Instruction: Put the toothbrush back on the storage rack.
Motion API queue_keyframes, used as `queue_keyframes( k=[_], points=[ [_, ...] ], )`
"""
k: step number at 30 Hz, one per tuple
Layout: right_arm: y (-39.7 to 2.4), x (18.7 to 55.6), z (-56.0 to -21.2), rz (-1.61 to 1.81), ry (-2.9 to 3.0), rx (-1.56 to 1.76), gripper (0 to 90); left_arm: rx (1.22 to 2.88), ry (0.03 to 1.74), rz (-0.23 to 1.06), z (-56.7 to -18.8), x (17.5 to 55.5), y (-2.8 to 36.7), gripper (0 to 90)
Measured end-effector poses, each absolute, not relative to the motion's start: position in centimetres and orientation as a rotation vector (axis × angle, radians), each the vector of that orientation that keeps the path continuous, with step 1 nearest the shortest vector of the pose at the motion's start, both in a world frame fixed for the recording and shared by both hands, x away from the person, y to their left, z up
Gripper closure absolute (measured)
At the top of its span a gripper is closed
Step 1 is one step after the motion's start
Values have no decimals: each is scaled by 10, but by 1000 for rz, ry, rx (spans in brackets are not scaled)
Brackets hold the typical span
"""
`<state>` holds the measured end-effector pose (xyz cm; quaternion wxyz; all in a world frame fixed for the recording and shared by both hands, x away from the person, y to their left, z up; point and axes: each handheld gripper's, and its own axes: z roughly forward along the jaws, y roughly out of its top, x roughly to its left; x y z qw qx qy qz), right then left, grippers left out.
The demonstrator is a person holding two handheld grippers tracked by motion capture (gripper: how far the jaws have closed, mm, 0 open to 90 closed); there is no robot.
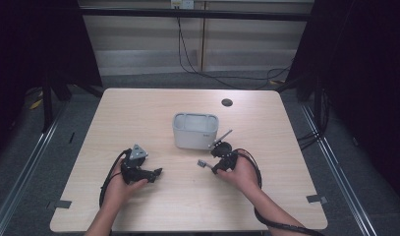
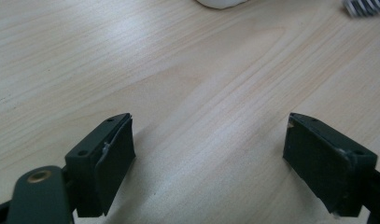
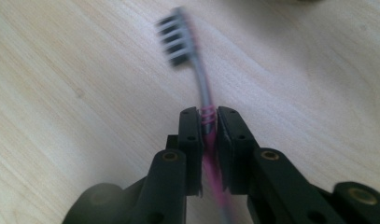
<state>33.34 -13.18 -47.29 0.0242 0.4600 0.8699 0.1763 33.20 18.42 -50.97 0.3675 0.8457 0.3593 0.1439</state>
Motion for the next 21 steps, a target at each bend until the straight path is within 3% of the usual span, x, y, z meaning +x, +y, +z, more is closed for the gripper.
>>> queue_keyframes(
  k=[21],
  points=[
    [-153,331,-442,886,2558,1392,811,2174,924,372,-510,332,184,160]
  ],
)
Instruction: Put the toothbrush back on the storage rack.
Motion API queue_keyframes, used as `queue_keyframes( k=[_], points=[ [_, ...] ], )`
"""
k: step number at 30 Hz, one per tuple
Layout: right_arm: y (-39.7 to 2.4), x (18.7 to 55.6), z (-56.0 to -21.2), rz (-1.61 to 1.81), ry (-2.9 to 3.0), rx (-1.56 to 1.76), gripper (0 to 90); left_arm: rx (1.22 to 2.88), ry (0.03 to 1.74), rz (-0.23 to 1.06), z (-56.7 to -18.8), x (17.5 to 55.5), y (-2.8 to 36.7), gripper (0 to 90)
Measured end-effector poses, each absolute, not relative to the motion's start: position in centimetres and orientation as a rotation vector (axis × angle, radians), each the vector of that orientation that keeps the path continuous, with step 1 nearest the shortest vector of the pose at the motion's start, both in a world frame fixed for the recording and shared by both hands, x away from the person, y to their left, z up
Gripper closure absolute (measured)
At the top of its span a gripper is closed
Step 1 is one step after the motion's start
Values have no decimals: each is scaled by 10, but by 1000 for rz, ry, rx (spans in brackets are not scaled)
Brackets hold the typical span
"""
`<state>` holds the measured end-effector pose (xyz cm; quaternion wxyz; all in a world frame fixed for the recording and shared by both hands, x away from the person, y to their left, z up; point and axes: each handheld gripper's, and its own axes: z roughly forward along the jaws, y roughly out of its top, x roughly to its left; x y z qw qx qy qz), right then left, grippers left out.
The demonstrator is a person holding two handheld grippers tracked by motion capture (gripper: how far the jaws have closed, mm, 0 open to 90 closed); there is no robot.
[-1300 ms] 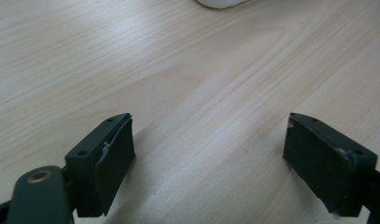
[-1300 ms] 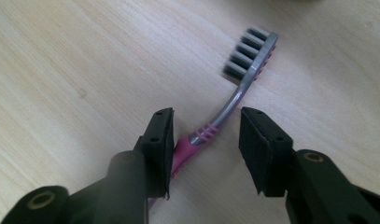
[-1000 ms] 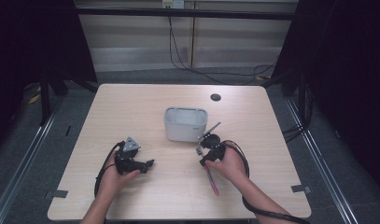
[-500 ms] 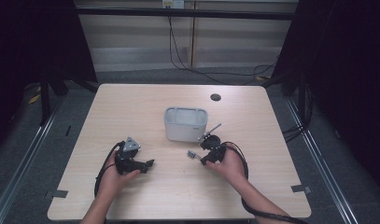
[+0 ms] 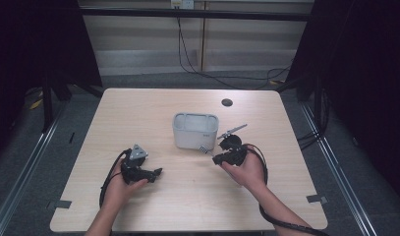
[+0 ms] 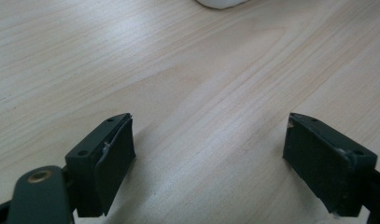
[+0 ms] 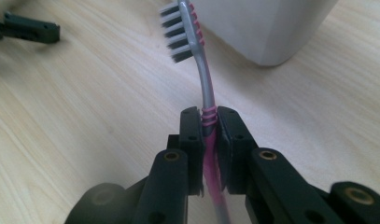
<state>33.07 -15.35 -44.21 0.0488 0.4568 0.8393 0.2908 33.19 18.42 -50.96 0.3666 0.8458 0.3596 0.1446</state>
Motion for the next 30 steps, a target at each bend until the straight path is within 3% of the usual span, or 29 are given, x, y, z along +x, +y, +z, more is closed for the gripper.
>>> queue_keyframes(
  k=[30],
  points=[
    [-171,332,-403,1240,2387,1377,812,2173,923,371,-510,332,184,160]
  ],
)
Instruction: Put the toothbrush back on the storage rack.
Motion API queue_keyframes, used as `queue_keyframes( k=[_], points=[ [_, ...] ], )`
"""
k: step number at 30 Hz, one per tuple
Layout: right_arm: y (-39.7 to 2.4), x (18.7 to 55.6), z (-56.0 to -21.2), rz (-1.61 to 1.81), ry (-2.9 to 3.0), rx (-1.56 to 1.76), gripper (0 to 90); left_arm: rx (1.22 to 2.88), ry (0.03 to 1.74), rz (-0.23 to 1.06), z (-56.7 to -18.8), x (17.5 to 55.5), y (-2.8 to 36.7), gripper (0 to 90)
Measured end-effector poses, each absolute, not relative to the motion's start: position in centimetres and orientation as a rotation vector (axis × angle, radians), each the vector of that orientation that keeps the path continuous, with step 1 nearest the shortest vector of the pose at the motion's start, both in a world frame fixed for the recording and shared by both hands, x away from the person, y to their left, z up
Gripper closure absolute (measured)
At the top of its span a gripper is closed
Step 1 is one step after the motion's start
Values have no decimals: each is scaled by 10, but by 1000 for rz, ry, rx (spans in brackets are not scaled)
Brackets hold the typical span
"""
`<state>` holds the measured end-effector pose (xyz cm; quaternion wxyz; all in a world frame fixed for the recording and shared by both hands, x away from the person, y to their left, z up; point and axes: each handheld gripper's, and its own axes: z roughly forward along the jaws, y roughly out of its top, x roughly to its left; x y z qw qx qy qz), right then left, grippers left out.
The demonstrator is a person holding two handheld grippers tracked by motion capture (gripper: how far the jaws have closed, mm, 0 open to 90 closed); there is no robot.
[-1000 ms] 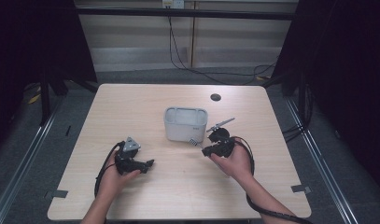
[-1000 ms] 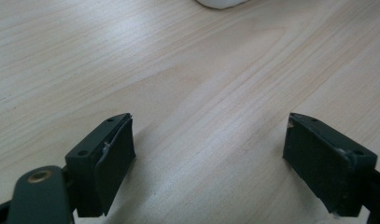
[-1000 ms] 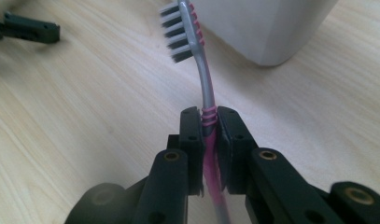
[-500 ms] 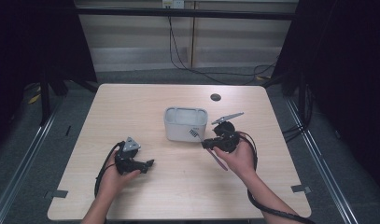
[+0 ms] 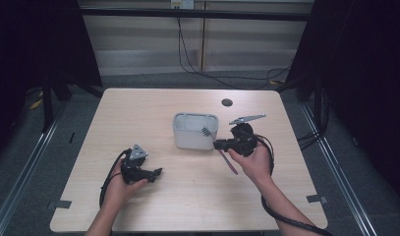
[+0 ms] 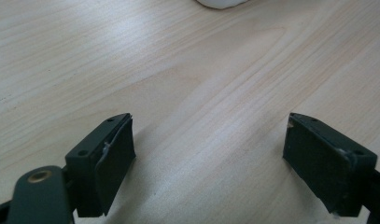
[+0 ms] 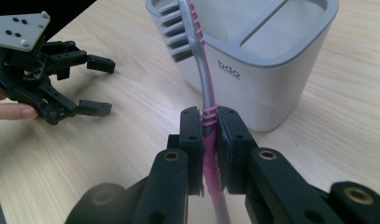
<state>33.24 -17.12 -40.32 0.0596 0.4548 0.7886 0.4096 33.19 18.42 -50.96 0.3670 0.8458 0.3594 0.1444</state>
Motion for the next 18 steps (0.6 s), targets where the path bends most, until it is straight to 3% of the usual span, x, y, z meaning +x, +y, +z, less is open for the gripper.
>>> queue_keyframes(
  k=[18],
  points=[
    [-171,335,-392,1331,2335,1374,812,2175,922,371,-510,332,184,160]
  ],
)
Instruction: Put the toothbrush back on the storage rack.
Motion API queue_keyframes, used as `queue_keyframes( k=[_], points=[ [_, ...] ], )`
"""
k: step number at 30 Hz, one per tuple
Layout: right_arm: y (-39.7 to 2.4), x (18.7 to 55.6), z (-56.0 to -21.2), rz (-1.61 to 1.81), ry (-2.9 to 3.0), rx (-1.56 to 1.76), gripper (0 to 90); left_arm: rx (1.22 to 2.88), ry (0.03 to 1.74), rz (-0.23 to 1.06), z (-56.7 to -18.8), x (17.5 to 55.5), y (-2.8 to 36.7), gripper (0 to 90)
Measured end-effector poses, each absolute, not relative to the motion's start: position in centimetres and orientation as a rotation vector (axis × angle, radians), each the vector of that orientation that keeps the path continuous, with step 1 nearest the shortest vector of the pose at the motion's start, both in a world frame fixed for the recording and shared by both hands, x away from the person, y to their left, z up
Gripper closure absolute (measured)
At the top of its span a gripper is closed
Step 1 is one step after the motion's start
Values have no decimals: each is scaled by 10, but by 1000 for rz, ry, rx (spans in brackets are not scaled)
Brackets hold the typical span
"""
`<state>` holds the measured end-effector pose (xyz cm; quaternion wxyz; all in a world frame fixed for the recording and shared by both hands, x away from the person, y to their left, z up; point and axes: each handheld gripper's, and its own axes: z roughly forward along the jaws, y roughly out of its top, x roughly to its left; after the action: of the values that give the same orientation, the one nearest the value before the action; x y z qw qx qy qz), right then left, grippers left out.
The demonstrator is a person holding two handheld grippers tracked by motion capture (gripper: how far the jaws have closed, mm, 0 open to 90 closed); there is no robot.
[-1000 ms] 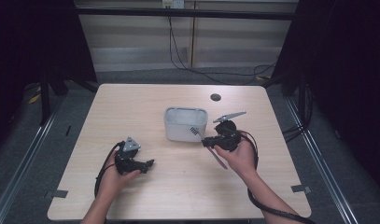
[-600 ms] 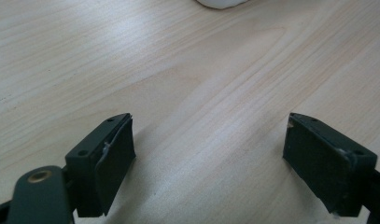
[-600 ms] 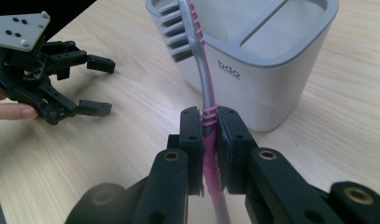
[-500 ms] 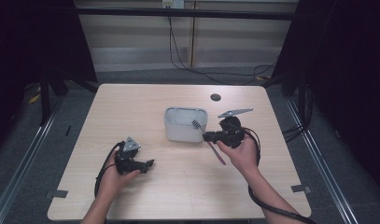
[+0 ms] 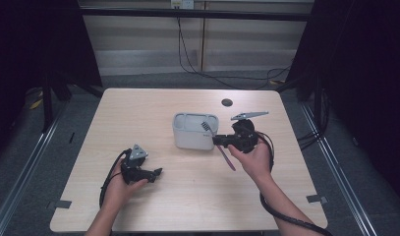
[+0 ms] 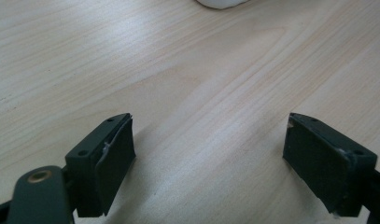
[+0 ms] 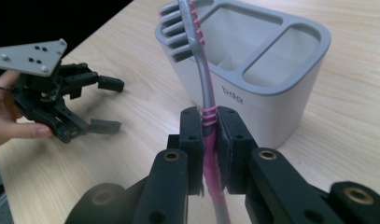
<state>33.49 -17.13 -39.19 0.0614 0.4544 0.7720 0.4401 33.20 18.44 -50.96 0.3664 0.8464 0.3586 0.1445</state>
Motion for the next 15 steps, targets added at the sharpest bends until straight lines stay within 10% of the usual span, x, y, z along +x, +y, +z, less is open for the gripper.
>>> queue_keyframes(
  k=[15],
  points=[
    [-173,339,-379,1438,2261,1347,812,2172,923,371,-510,332,184,160]
  ],
)
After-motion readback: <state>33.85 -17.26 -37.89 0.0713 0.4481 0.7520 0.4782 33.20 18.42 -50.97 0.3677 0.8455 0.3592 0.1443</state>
